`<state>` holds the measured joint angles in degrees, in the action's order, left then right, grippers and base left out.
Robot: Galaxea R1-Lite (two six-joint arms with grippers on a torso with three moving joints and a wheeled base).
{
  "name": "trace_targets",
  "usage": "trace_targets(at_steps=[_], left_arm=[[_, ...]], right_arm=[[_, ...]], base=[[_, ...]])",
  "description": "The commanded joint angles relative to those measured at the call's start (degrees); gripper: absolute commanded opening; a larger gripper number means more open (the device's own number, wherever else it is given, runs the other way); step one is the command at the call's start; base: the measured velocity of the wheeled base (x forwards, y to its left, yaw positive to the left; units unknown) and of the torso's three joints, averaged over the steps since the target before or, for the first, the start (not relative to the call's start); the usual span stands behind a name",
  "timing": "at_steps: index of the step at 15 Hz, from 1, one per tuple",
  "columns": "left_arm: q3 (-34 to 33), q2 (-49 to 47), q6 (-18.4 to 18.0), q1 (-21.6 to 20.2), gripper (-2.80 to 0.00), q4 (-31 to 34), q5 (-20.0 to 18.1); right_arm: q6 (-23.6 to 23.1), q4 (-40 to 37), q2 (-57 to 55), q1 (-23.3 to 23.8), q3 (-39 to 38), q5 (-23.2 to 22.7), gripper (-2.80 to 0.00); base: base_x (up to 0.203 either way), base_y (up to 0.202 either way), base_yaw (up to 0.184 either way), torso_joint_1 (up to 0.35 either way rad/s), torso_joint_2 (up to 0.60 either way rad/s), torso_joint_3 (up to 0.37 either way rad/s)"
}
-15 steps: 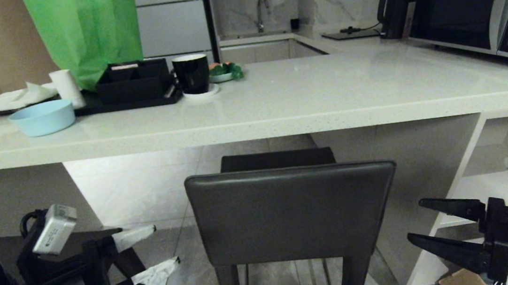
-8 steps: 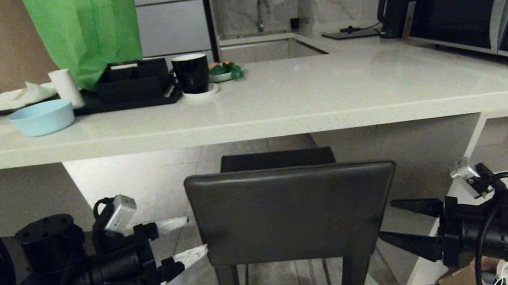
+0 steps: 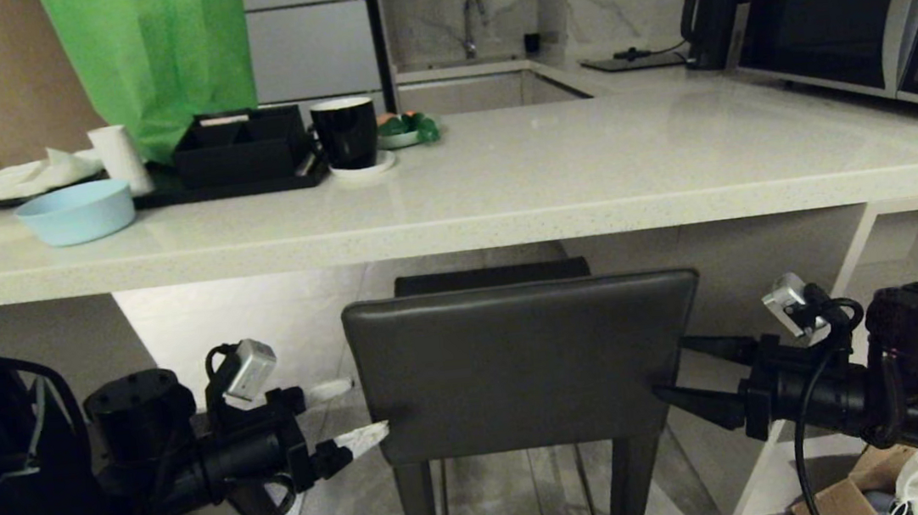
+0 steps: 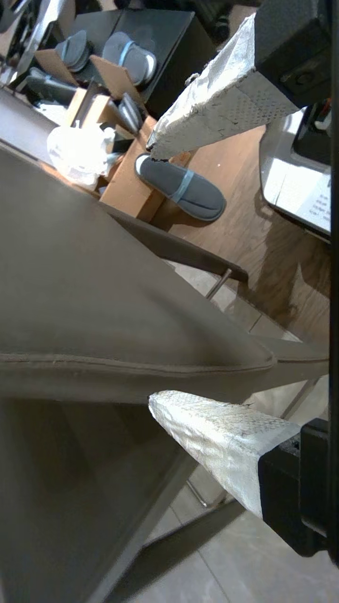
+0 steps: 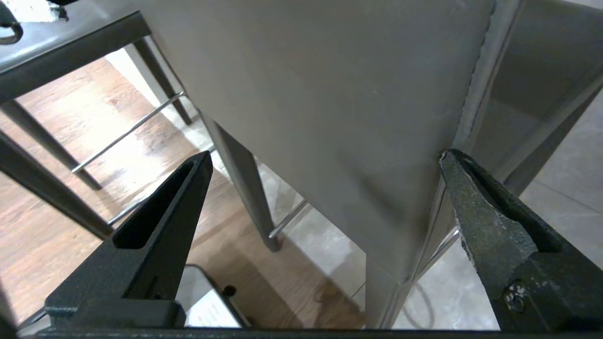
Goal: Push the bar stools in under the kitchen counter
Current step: Pull the gray chair out from under the dining table
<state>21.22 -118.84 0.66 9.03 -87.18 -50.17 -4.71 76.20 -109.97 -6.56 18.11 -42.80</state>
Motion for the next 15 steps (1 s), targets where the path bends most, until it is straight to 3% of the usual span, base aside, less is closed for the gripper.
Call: trace_targets(at_steps=[1, 5, 8, 11, 15], left_arm=[[0.8, -1.4, 0.0, 0.4, 0.00, -0.5, -0.1], [1.3, -0.5, 0.0, -2.2, 0.00, -0.5, -0.1], [3.3, -0.7, 0.0, -2.0, 0.00, -0.5, -0.2], [4.7, -0.9, -0.1, -0.1, 0.00, -0.5, -0.6], [6.7, -2.1, -0.5, 1.7, 0.00, -0.5, -0.7]], right_arm=[[0.0, 0.2, -1.1, 0.6, 0.2, -0.2, 0.00], [0.0, 0.3, 3.0, 5.2, -2.3, -1.2, 0.00], [0.0, 0.3, 0.5, 6.9, 2.1, -6.3, 0.00], [0.1, 0.2, -1.6, 6.6, 6.8, -15.8, 0.00], [0.1, 0.2, -6.1, 5.3, 11.6, -19.7, 0.00]], base=[[0.000, 0.000, 0.000, 0.000, 0.00, 0.000], [0.000, 0.000, 0.000, 0.000, 0.00, 0.000], [0.000, 0.000, 0.000, 0.000, 0.00, 0.000], [0.000, 0.000, 0.000, 0.000, 0.00, 0.000], [0.000, 0.000, 0.000, 0.000, 0.00, 0.000]])
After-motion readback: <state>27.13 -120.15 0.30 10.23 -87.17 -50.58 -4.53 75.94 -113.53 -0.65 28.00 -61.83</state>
